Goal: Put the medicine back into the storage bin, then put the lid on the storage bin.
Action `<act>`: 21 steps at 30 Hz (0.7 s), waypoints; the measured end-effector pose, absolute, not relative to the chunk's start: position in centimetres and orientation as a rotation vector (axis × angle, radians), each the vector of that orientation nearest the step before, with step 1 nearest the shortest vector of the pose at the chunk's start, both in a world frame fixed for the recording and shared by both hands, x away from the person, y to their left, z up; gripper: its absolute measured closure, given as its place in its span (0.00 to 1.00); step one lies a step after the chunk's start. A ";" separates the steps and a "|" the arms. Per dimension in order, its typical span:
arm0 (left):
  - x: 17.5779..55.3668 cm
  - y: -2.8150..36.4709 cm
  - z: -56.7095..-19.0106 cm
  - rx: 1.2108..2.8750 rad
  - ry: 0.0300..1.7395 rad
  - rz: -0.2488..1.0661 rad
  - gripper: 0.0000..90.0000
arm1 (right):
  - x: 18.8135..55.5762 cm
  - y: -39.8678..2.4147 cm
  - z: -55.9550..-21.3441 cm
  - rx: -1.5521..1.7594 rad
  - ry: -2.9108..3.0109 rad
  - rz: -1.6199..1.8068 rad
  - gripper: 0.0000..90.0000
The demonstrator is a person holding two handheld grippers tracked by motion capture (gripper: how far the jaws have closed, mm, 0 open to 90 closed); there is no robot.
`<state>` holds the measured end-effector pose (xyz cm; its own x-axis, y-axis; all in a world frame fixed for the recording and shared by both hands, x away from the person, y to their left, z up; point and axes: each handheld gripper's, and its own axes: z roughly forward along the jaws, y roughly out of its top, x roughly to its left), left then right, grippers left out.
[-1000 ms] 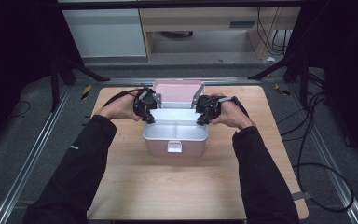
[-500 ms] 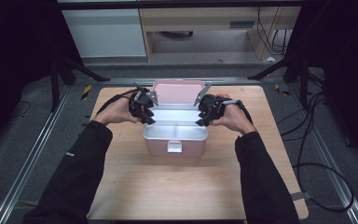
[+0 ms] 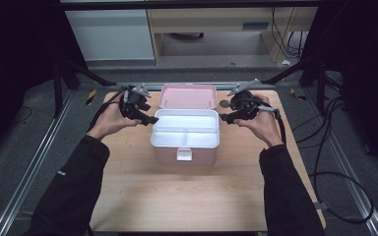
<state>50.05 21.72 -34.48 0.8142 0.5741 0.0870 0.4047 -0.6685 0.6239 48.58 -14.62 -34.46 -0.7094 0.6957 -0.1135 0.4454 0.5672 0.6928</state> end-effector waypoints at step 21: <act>52.7 22.4 -35.6 2.089 0.926 0.456 0.34 | 50.8 -15.1 -34.8 1.077 2.156 1.077 0.40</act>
<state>52.66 22.37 -35.63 0.6685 0.7436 0.0083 0.4596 -0.4219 0.7815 50.77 -15.08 -34.83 -0.5643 0.8216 -0.0807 0.4293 0.3755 0.8214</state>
